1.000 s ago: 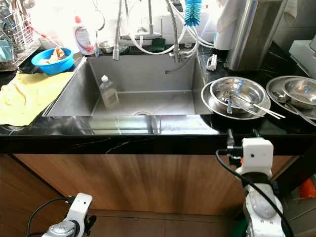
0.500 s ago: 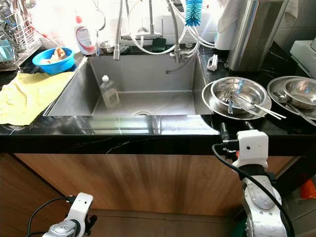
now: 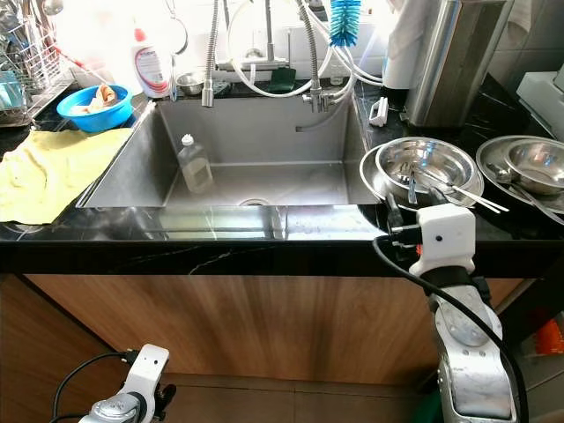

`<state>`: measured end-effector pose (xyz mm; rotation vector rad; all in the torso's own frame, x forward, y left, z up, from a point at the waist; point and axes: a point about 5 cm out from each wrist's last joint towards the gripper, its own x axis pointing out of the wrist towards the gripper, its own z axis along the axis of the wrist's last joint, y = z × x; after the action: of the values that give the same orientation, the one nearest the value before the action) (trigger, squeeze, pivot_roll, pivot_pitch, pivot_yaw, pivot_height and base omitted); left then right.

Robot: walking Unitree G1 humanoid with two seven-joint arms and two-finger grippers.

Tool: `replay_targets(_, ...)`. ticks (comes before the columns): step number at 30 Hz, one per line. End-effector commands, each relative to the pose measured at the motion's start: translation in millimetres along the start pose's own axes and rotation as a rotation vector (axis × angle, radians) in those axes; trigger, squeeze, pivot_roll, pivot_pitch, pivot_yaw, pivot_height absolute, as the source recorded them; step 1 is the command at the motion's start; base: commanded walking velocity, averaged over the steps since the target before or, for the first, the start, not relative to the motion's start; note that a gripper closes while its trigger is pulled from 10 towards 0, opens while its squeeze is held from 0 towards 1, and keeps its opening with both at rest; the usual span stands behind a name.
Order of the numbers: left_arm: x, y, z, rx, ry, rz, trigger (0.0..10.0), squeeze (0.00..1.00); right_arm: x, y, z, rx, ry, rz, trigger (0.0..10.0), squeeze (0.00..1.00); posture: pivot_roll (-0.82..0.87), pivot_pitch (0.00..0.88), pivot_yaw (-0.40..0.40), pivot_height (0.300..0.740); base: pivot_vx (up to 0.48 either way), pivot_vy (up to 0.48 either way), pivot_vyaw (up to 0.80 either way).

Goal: Kitchen organization

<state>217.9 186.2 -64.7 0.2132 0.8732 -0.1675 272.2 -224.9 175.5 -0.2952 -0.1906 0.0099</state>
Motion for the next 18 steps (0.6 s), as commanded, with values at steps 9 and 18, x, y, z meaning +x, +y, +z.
replay_targets(9, -1.8, 3.9, -8.2, 0.016, 0.034, 0.011, 10.0, 0.00, 4.6, 5.2, 0.6, 0.002, 0.004, 0.010, 8.6, 0.00, -0.16, 0.000, 0.078, 0.740, 0.000, 0.000, 0.00)
replay_targets(18, -1.1, 2.3, -6.1, 0.023, 0.033, 0.005, 10.0, 0.00, 7.3, 9.0, -0.5, -0.001, 0.016, 0.009, 0.7, 0.00, -0.16, 0.000, 0.081, 0.740, 0.000, 0.000, 0.00)
